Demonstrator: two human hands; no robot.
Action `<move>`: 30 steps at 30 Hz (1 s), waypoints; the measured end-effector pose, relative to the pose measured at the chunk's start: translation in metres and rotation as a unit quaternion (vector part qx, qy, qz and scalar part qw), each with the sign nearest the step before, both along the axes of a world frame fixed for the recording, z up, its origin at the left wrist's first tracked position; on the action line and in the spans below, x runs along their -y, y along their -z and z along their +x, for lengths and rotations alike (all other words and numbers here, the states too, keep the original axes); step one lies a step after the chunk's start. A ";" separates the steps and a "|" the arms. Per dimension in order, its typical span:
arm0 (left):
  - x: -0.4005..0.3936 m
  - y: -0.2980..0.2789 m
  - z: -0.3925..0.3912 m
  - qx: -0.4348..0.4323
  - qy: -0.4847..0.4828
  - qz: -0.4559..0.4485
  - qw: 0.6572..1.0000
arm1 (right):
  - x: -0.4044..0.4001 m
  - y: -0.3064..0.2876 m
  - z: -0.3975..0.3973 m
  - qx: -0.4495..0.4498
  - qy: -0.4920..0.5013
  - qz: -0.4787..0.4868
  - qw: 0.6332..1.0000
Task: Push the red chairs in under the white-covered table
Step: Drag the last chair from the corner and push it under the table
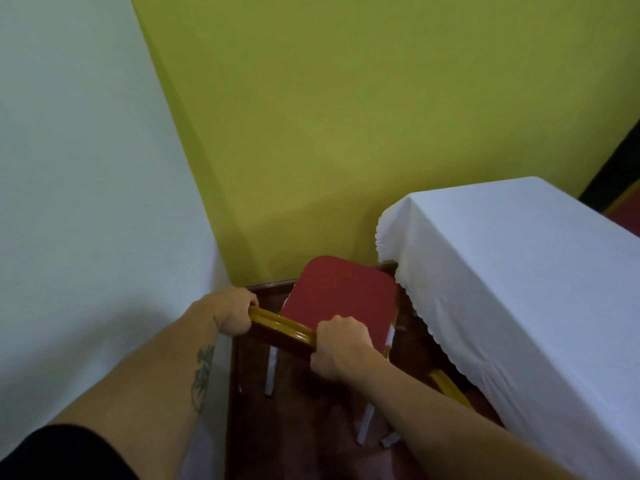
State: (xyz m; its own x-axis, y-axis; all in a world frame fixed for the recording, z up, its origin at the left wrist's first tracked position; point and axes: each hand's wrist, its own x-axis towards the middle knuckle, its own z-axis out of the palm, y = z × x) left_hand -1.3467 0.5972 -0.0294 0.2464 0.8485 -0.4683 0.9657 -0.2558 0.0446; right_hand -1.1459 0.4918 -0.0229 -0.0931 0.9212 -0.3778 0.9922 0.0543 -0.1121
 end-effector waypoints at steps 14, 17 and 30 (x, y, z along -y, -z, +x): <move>0.033 -0.008 0.074 0.568 -0.585 0.011 0.579 | -0.026 0.015 0.006 -0.101 0.078 -0.056 0.990; 0.044 0.002 0.100 0.539 -0.558 0.019 0.631 | -0.024 0.022 0.012 -0.098 0.089 -0.067 0.989; 0.010 0.016 0.088 0.472 -0.475 0.045 0.742 | -0.037 0.013 0.018 -0.085 0.030 -0.059 0.994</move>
